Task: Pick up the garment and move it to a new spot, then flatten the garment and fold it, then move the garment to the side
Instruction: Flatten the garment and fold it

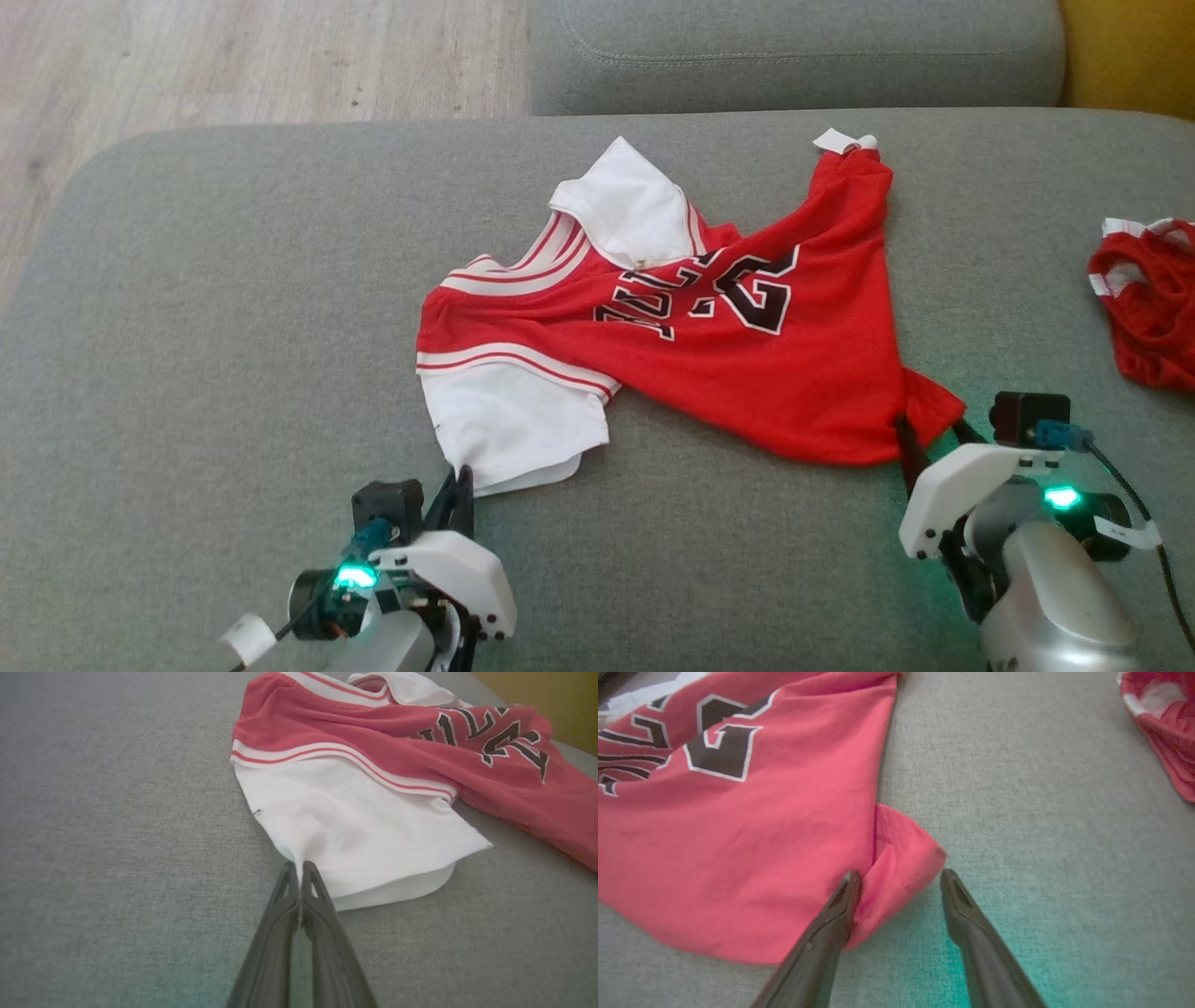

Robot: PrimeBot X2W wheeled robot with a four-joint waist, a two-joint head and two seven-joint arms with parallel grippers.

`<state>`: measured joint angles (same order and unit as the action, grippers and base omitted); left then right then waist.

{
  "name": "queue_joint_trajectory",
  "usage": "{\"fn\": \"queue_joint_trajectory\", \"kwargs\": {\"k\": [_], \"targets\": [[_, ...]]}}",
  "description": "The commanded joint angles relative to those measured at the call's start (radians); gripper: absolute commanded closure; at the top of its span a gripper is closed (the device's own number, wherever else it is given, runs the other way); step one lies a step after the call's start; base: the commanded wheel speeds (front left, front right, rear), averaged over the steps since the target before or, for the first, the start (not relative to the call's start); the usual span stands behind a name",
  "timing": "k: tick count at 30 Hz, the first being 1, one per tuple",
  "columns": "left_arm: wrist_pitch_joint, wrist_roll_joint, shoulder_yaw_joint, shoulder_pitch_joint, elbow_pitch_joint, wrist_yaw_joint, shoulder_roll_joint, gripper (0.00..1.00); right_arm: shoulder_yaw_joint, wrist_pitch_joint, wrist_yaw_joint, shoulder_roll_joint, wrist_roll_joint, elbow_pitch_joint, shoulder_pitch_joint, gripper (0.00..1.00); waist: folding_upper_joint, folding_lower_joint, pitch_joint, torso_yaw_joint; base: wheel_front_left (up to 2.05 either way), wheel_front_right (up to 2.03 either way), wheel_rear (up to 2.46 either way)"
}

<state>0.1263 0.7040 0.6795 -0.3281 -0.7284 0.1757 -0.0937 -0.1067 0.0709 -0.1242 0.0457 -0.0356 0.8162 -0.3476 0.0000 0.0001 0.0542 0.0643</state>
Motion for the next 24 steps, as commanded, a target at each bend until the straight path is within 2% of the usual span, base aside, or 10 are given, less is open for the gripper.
{"fn": "queue_joint_trajectory", "kwargs": {"k": [1,2,3,8,14,19,24], "targets": [[0.015,-0.006,-0.024,-0.046,0.034,0.005,-0.016,1.00,0.028,-0.002,-0.007,0.004,-0.010,-0.016,-0.056,0.65,0.0000,-0.0001,0.001,0.001,0.00,0.00,0.00],[0.017,-0.006,-0.024,-0.045,0.041,0.006,-0.018,1.00,0.031,-0.007,-0.007,0.004,-0.020,-0.007,-0.063,0.96,0.0000,-0.0001,0.001,0.001,0.00,0.00,0.00],[0.019,-0.007,-0.024,-0.045,0.048,0.007,-0.020,1.00,0.031,-0.014,-0.007,0.004,-0.030,0.001,-0.070,1.00,0.0000,-0.0001,0.000,0.001,0.00,0.00,0.00],[0.038,-0.008,-0.029,-0.039,0.094,0.014,-0.034,1.00,0.055,-0.060,-0.007,0.004,-0.077,0.005,-0.085,1.00,0.0000,-0.0001,-0.021,-0.012,0.00,0.00,0.00],[0.073,0.000,-0.058,-0.032,0.185,0.021,-0.059,1.00,0.091,-0.101,-0.007,0.004,-0.157,-0.067,-0.067,1.00,0.0000,-0.0001,-0.065,-0.027,0.00,0.00,0.00],[0.090,0.011,-0.108,-0.036,0.355,0.034,-0.111,1.00,0.110,-0.086,-0.007,0.004,-0.249,-0.234,-0.024,1.00,0.0000,-0.0001,-0.110,-0.040,0.00,0.00,0.00],[0.083,0.043,-0.179,-0.040,0.609,0.044,-0.175,1.00,0.111,-0.009,-0.007,0.011,-0.345,-0.499,0.037,1.00,0.0000,-0.0001,-0.157,-0.052,0.00,0.00,0.00]]}}
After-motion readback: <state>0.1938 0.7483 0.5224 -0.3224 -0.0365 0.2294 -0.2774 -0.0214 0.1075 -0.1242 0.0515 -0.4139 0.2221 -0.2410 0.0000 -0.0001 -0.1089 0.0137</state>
